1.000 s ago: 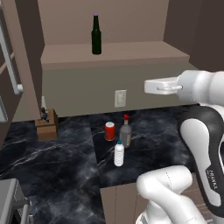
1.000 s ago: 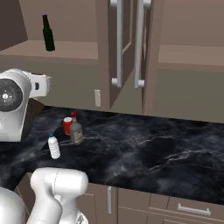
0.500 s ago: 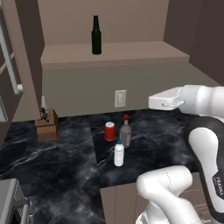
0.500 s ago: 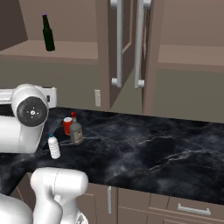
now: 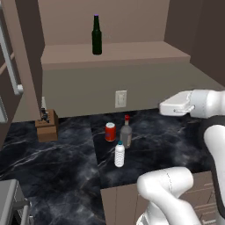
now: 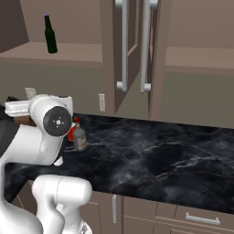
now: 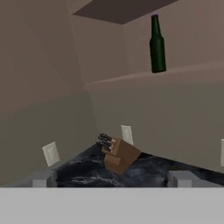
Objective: Sort all alcoholic drinks to one cabinet, and non-alcoholic drinks to the other.
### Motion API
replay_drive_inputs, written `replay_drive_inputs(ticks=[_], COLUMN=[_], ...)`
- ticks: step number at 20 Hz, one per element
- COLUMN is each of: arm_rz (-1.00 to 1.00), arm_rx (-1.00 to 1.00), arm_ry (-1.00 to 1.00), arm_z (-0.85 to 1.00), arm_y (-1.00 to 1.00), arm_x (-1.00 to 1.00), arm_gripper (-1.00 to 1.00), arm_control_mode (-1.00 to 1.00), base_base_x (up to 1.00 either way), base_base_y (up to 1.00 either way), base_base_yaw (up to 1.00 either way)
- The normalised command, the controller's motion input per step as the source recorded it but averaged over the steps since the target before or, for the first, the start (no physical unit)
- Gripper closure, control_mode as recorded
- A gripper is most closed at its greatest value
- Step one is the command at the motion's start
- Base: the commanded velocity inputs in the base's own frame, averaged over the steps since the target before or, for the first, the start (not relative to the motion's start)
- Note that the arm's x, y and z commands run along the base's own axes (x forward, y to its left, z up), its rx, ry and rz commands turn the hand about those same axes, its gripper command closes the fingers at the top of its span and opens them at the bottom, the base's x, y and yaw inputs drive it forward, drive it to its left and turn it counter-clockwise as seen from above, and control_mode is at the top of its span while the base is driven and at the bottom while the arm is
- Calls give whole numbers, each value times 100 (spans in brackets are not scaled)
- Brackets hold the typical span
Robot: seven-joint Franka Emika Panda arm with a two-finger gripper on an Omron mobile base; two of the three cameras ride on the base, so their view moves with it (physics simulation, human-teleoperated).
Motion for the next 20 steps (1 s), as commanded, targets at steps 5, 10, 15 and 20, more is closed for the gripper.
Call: replay_drive_inputs(ticks=[5, 10, 15, 20], arm_rz=[0, 0, 0, 0], arm_rx=[-3, -1, 0, 0], arm_ry=[-14, -19, -15, -11], arm_z=[-45, -48, -56, -66], arm_y=[-13, -5, -6, -4], arm_x=[0, 0, 0, 0], arm_gripper=[-100, -100, -100, -100], arm_control_mode=[-100, -100, -100, -100], base_base_x=[0, 0, 0, 0], base_base_y=[0, 0, 0, 0], base_base_yaw=[0, 0, 0, 0])
